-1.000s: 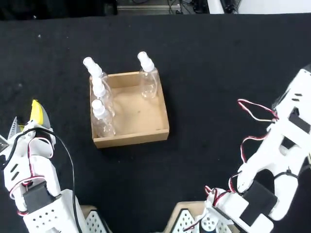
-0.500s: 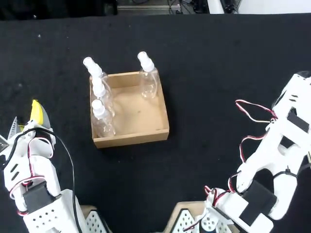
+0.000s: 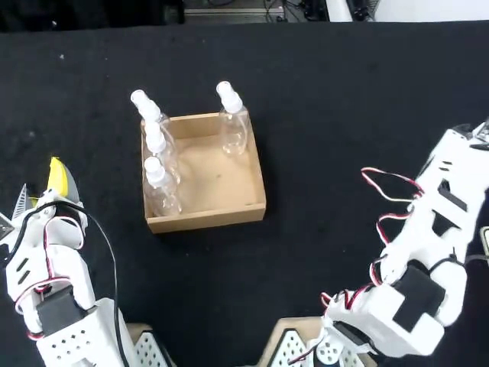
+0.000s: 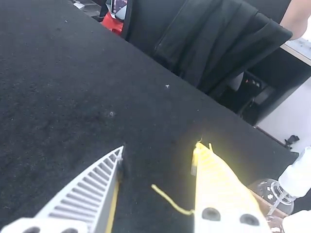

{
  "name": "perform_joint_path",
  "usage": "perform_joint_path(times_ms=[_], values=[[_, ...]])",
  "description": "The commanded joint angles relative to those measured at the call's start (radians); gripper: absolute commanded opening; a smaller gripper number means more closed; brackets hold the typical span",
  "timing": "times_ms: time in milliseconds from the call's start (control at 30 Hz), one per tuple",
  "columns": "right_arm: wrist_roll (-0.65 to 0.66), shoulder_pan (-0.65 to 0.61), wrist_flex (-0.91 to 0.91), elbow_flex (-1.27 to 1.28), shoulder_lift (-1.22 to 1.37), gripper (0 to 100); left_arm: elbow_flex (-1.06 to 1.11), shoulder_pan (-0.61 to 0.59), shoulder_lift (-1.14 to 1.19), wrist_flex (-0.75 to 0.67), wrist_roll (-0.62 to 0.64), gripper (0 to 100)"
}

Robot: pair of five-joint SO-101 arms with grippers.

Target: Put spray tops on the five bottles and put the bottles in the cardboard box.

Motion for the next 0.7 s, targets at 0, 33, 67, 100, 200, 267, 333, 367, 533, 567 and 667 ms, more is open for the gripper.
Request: perform_joint_path(times_ms=[0, 33, 67, 100, 200, 267, 333, 367, 533, 567, 667], values=[[0.006, -0.032, -0.032, -0.015, 0.031, 30.8, -0.004, -0.002, -0.012, -0.025, 0.003, 21], [0.006, -0.037, -0.034, -0.016, 0.044, 30.8, -0.004, -0.002, -0.012, -0.025, 0.003, 21], [0.006, -0.04, -0.046, -0.016, 0.056, 30.8, -0.004, -0.002, -0.012, -0.025, 0.003, 21], [0.006, -0.041, -0.072, -0.01, 0.07, 30.8, -0.004, -0.002, -0.012, -0.025, 0.003, 21], [0.0, -0.035, -0.147, -0.002, 0.114, 30.8, -0.004, -0.002, -0.012, -0.025, 0.003, 21], [0.002, -0.034, -0.181, -0.002, 0.139, 30.8, -0.004, -0.002, -0.012, -0.025, 0.003, 21], [0.006, -0.032, -0.198, -0.002, 0.156, 30.7, -0.004, -0.002, -0.012, -0.025, 0.003, 21], [0.006, -0.032, -0.198, -0.005, 0.162, 30.7, -0.004, -0.002, -0.012, -0.025, 0.003, 21], [0.002, -0.034, -0.198, -0.01, 0.189, 30.7, -0.004, -0.002, -0.012, -0.025, 0.003, 21], [0.0, -0.035, -0.198, -0.01, 0.194, 30.7, -0.002, -0.002, -0.012, -0.025, 0.003, 21], [0.0, -0.037, -0.198, -0.01, 0.196, 30.7, 0.01, -0.002, -0.018, -0.026, 0.003, 21]])
